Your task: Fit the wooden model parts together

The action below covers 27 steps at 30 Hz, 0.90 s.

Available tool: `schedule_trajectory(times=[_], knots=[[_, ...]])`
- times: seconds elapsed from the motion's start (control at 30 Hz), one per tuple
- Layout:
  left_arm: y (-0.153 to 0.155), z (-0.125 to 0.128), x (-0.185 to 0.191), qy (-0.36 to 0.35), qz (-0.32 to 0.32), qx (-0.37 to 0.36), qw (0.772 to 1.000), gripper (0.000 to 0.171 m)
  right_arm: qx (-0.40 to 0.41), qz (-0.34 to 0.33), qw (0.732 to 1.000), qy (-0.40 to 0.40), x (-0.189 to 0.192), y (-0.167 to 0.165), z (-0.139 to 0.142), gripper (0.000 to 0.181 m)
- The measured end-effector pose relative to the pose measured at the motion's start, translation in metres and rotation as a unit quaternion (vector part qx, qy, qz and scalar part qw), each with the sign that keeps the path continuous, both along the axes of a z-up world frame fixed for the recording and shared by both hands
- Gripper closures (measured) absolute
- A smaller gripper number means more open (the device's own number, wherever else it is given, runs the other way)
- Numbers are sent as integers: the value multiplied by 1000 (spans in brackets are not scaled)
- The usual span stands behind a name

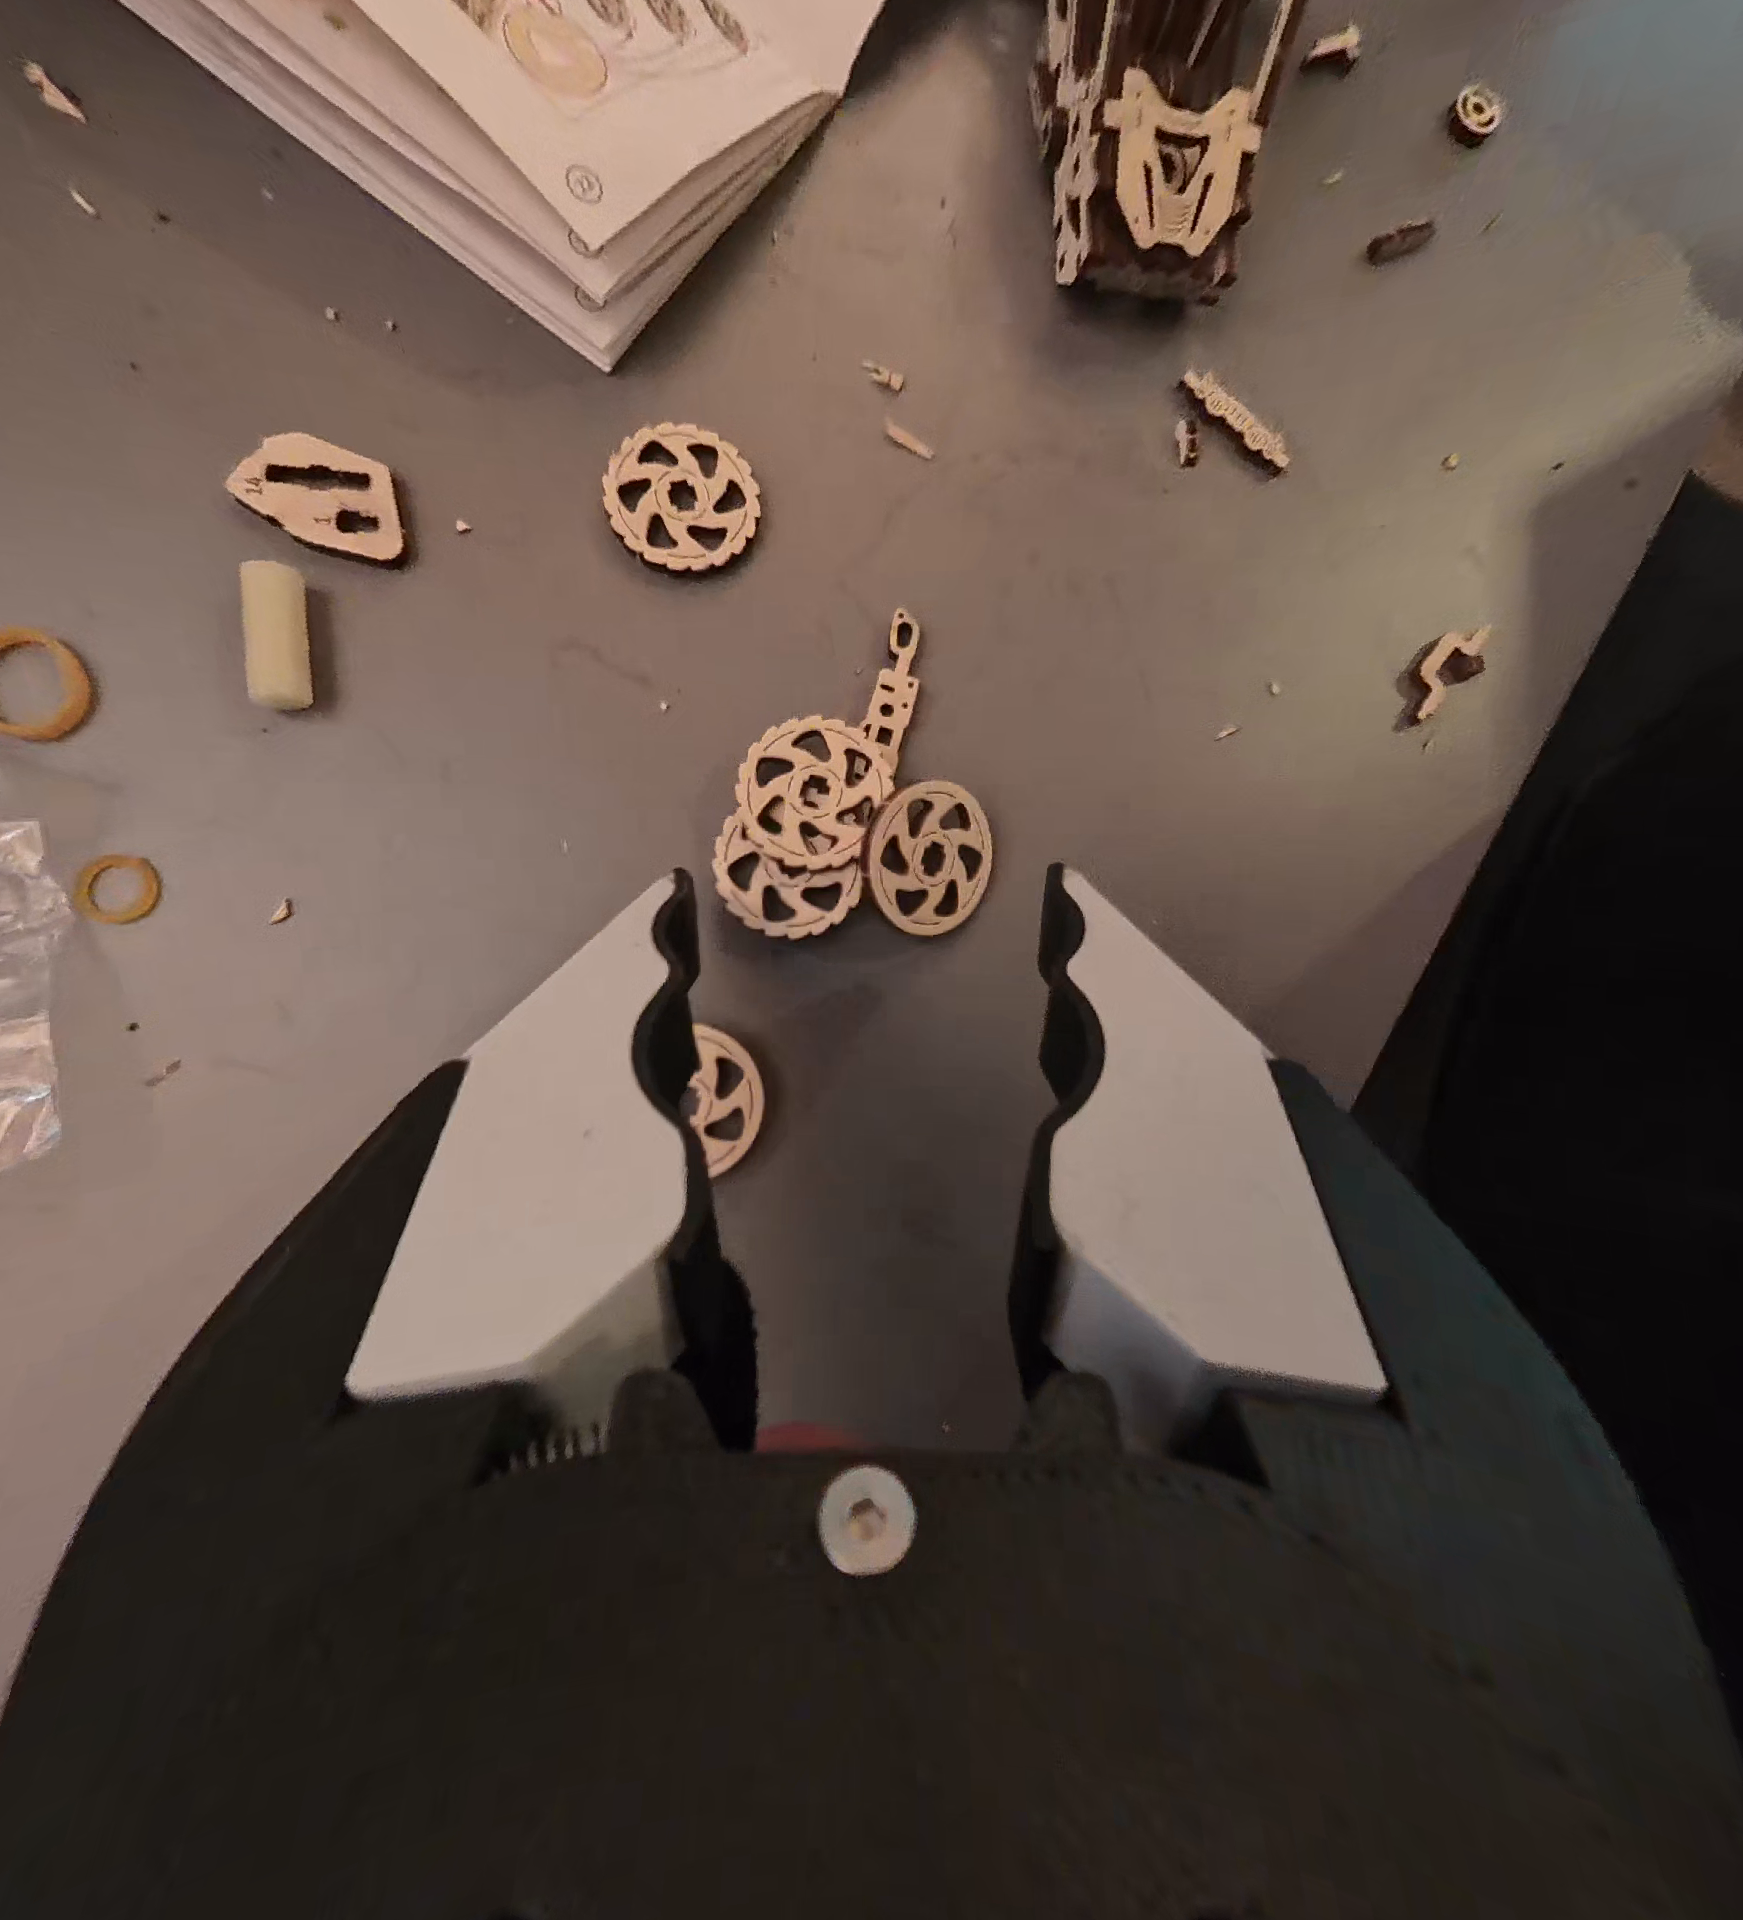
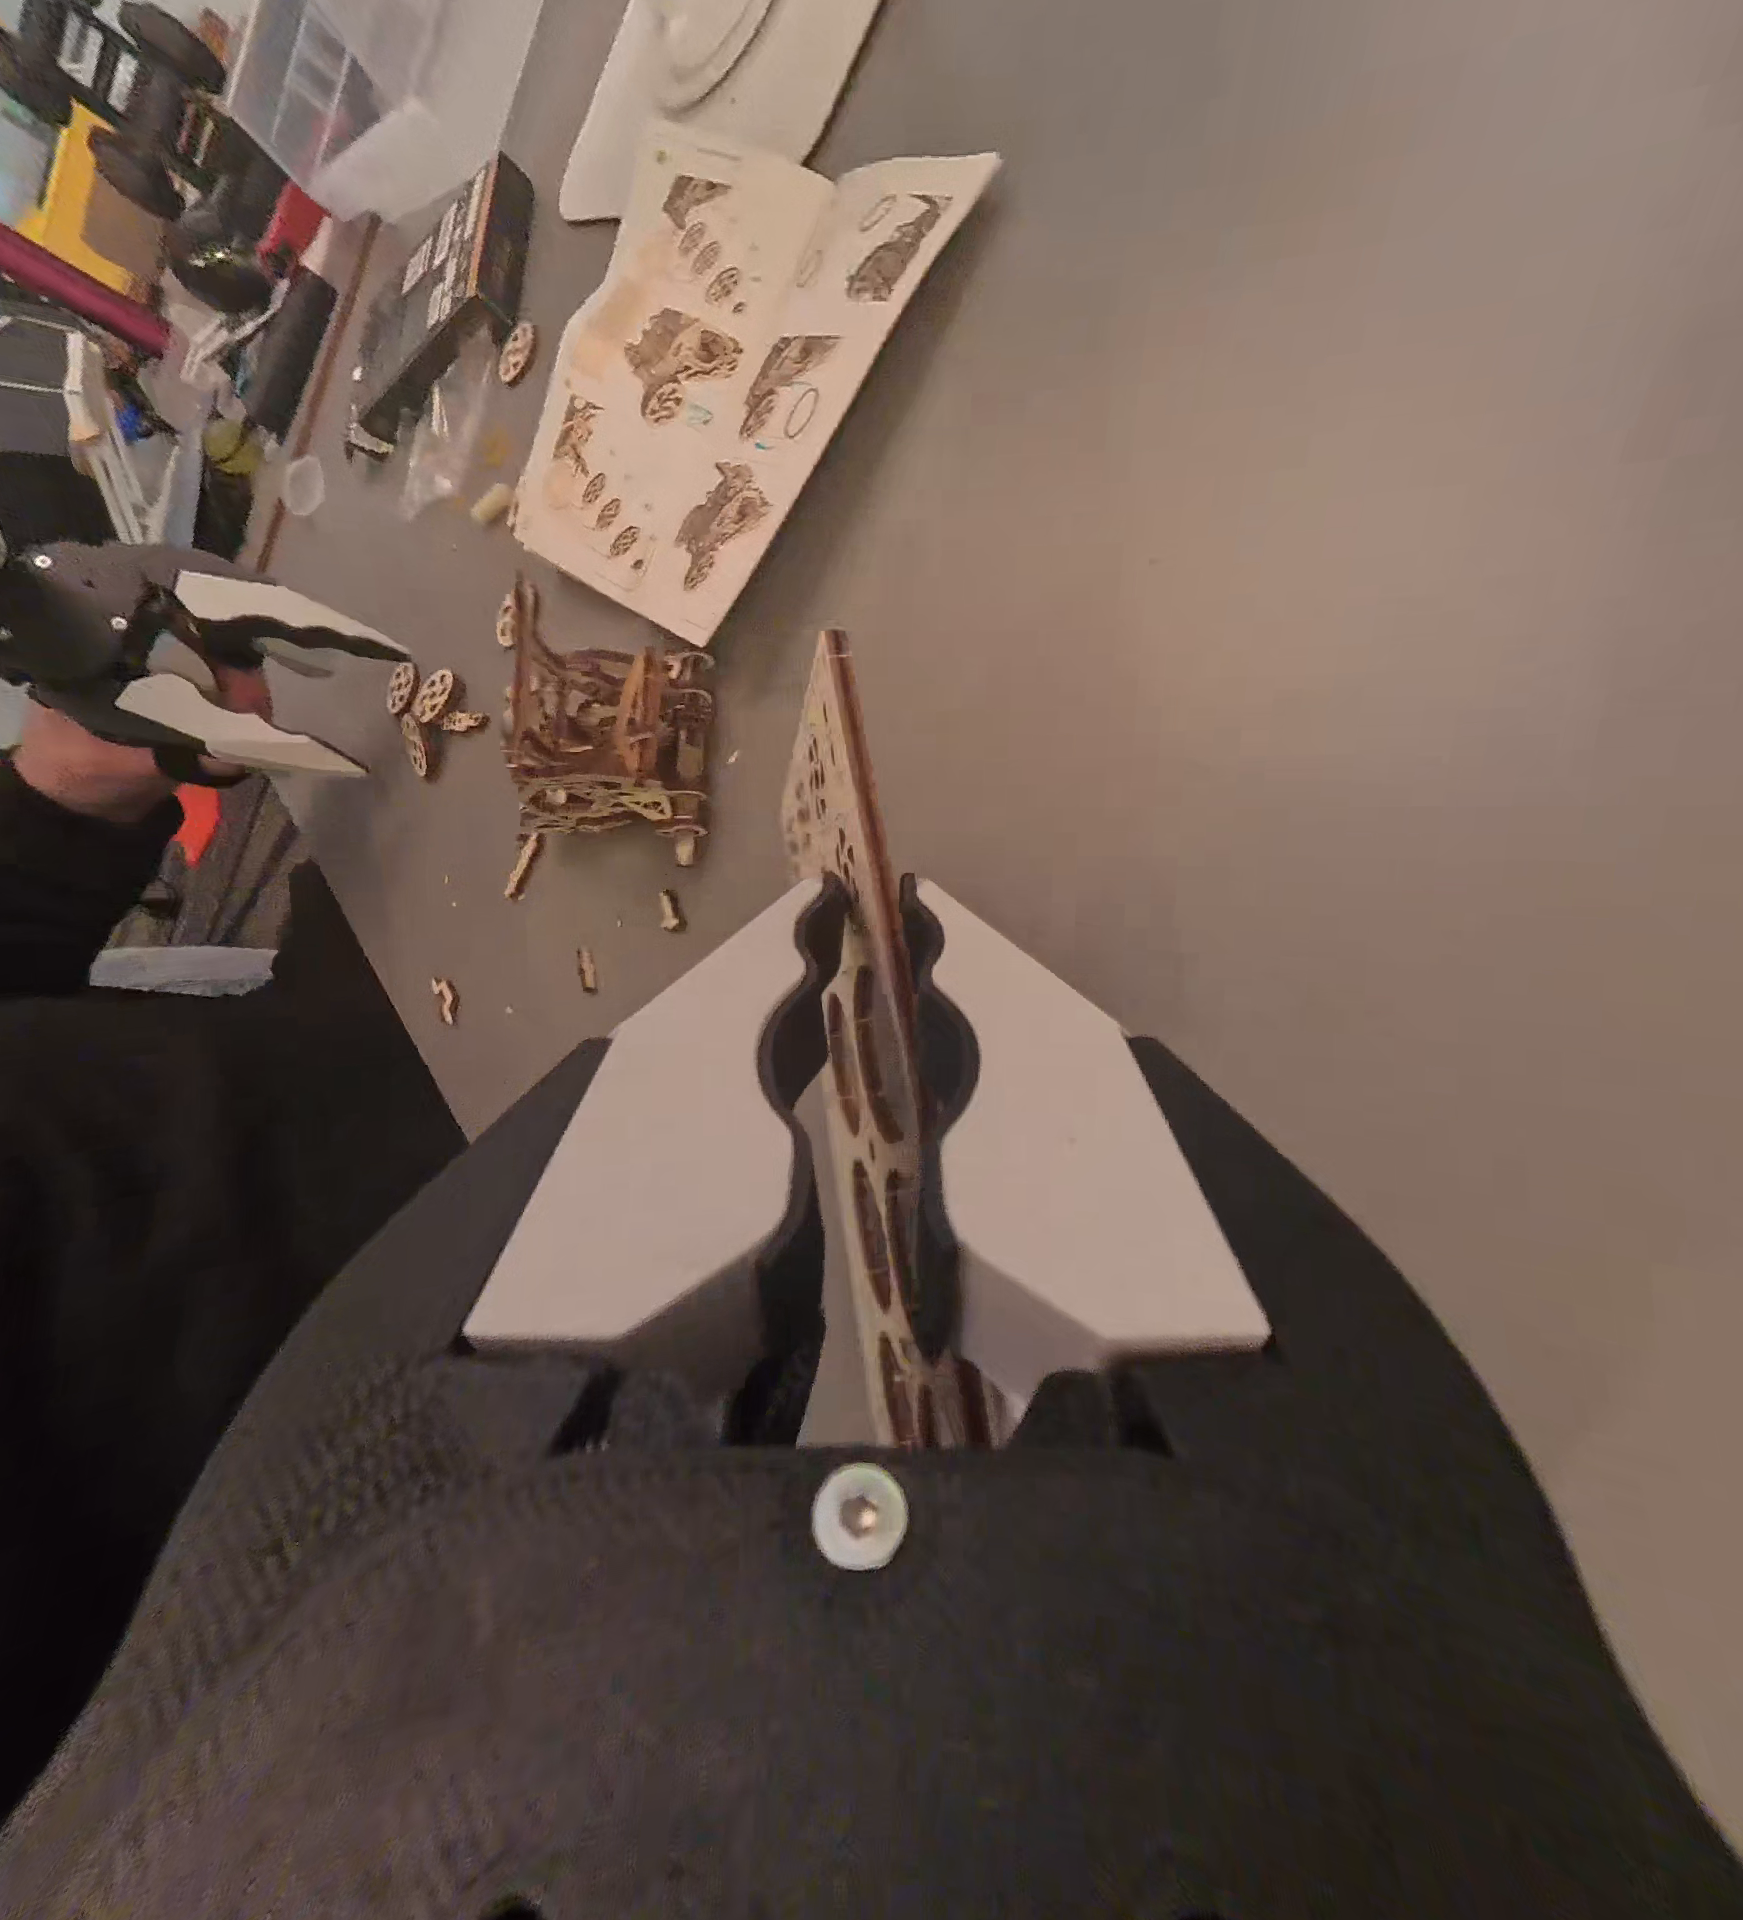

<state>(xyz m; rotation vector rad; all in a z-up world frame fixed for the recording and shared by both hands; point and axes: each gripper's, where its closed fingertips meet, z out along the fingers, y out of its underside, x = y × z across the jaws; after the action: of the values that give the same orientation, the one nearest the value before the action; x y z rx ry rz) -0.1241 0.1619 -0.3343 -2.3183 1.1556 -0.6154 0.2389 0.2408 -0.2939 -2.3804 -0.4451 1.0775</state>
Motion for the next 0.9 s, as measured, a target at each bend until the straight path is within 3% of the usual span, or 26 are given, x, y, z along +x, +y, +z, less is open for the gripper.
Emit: schedule_trajectory(times=[0.13, 0.37, 0.53, 0.63, 0.73, 0.9], knots=[[3, -14, 1, 17, -10, -13, 1000, 109, 8, -4, 998, -67, 12, 9, -25, 161], [8, -15, 9, 63, -44, 42, 996, 108, 55, -14, 994, -93, 15, 17, -19, 158], [13, -8, 4, 73, -69, 58, 993, 132, 112, -9, 987, -114, 8, 15, 1, 163], [12, 1, 4, 56, -79, 66, 993, 127, 153, 17, 979, -130, -9, 5, 20, 161], [6, 6, 8, 51, -88, 83, 991, 111, 183, 44, 974, -128, -33, -9, 35, 161], [-1, -12, 4, 120, -75, 121, 983, 103, 207, 69, 970, -103, -67, -29, 45, 166]])
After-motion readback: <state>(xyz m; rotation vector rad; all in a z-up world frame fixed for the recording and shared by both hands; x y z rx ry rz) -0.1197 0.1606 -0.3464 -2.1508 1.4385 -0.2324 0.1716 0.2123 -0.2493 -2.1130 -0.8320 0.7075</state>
